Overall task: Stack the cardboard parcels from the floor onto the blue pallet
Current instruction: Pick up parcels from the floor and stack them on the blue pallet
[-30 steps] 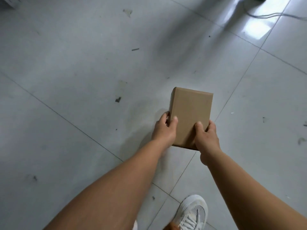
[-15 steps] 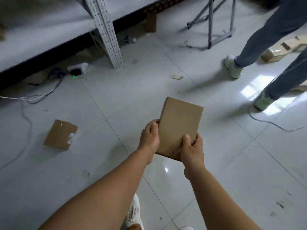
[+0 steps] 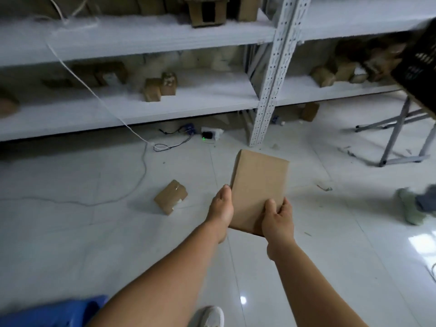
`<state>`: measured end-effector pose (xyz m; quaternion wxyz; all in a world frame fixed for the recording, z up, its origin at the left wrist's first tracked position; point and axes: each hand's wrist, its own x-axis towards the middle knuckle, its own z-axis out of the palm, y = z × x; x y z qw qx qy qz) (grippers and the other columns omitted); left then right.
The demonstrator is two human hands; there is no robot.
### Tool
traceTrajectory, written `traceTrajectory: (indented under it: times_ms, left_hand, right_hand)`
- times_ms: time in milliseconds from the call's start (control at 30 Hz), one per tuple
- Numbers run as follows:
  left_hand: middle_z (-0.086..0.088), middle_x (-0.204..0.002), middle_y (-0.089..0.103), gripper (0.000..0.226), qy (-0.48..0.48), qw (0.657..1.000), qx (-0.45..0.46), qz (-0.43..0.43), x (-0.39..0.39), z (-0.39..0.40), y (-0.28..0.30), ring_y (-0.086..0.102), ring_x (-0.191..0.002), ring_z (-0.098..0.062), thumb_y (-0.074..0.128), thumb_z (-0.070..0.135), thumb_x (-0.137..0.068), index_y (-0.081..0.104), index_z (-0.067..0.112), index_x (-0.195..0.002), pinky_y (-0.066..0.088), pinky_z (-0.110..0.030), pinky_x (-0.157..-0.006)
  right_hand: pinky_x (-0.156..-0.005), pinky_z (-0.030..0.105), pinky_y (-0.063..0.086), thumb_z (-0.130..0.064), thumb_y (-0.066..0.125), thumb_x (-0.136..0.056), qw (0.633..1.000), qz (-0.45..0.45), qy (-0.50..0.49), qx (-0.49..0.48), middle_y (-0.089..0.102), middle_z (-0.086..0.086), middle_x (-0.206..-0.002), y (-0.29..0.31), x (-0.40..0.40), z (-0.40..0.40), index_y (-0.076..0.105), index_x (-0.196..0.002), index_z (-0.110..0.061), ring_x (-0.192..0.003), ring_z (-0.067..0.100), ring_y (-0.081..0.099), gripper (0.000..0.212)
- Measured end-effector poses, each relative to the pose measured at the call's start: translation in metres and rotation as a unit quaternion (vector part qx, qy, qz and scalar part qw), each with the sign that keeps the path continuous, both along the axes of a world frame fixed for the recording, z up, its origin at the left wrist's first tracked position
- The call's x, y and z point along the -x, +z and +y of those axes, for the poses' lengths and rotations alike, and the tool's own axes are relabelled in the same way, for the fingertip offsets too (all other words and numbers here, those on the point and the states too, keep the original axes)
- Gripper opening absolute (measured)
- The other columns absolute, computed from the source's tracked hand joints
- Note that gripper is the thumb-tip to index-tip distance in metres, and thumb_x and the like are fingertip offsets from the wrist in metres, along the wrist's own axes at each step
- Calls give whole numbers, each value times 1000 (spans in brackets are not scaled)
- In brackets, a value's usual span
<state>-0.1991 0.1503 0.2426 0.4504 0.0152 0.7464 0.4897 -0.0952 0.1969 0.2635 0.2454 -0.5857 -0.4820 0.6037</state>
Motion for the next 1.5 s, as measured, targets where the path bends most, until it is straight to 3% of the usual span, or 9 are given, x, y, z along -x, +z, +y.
traceTrajectory:
  times_ms: [433,533,733,900,1033,1133,1233,1333,1500]
  left_hand:
    - [-9,-143,48,61,300,954,9,-14,68,-144,58,48,-127,-28,24,55,-97,45,16,-138,38,-45,-108]
    - [-9,-143,48,64,369,929,9,-21,66,-184,73,48,-127,-28,22,58,-96,44,17,-140,37,-46,-109]
    - [-8,-115,54,58,503,864,-18,7,49,-283,94,53,-98,-23,19,54,-100,45,13,-132,43,-35,-95]
    - [-10,-143,43,70,587,809,-16,26,25,-366,110,47,-120,-27,22,65,-95,33,18,-145,38,-43,-105]
    - [-3,-123,46,57,653,755,-41,40,4,-436,115,46,-104,-21,34,63,-94,36,27,-138,41,-39,-99]
    - [4,-114,50,49,665,745,-36,47,-13,-485,115,52,-108,-20,40,74,-84,41,36,-115,44,-47,-102]
    - [12,-128,55,78,689,721,0,76,-22,-538,88,53,-118,-17,43,92,-64,49,43,-124,42,-43,-102]
    - [9,-126,52,58,680,725,-69,79,-41,-576,110,51,-113,-14,48,68,-85,43,34,-132,40,-36,-101]
    - [0,-136,50,74,697,706,-104,62,-60,-639,98,52,-111,-17,63,58,-81,33,28,-142,43,-36,-99]
  right_hand:
    - [-87,30,36,-29,40,-100,949,-1,315,9,50,1,-124,52,113,-89,34,-145,-26,-106,20,46,45]
    - [-86,31,36,-31,40,-100,921,-11,389,-9,47,6,-136,62,129,-123,35,-144,-24,-109,25,47,44]
    - [-79,33,34,-32,35,-100,846,-22,530,-55,51,7,-121,83,148,-214,37,-141,-24,-96,23,44,41]
    - [-82,35,36,-29,33,-100,780,14,622,-58,50,6,-124,89,155,-305,38,-141,-20,-100,23,45,42]
    - [-79,35,35,-28,33,-101,729,20,680,-71,47,7,-117,94,153,-378,36,-142,-16,-97,22,44,42]
    - [-80,36,38,-31,34,-100,703,16,708,-67,47,7,-123,92,148,-432,32,-145,-18,-98,22,45,46]
    - [-80,37,41,-31,35,-99,680,16,731,-57,50,8,-124,89,141,-481,33,-143,-18,-98,23,48,46]
    - [-80,37,41,-33,37,-99,663,8,747,-51,49,8,-119,85,135,-525,35,-142,-18,-97,23,48,45]
    - [-83,36,39,-33,38,-100,640,2,766,-55,47,15,-134,76,126,-586,32,-145,-15,-102,26,47,49]
